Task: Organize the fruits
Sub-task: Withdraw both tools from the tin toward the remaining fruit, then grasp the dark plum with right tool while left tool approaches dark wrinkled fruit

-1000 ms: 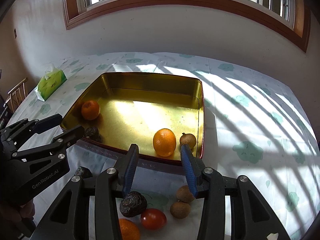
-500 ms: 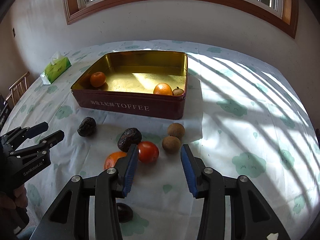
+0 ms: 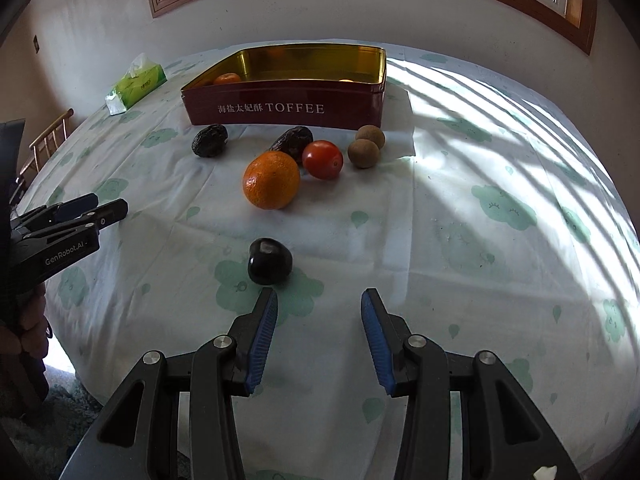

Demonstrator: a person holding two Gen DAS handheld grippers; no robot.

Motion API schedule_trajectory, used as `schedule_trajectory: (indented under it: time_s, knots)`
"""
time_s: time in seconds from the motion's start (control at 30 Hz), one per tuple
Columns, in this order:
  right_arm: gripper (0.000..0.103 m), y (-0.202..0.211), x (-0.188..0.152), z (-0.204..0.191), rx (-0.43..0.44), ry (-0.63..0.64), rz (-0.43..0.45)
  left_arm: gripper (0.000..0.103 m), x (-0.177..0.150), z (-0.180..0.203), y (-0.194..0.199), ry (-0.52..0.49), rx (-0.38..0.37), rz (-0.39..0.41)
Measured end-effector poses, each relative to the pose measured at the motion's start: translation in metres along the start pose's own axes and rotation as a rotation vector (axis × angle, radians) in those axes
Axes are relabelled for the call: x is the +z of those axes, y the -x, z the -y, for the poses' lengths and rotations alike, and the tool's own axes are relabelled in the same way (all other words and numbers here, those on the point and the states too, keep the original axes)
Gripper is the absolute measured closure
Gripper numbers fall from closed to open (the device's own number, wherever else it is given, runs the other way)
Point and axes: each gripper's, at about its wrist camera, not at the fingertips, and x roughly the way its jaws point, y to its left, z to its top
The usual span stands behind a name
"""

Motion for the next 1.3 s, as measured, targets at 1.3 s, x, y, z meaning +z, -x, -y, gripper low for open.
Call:
schedule_trajectory:
  time_s: [1.3]
  knots:
    - [0.08, -0.034, 0.043, 0.047, -0.113, -0.052, 0.075, 0.049, 0.027, 0.042, -0.024, -0.056, -0.062, -0.007]
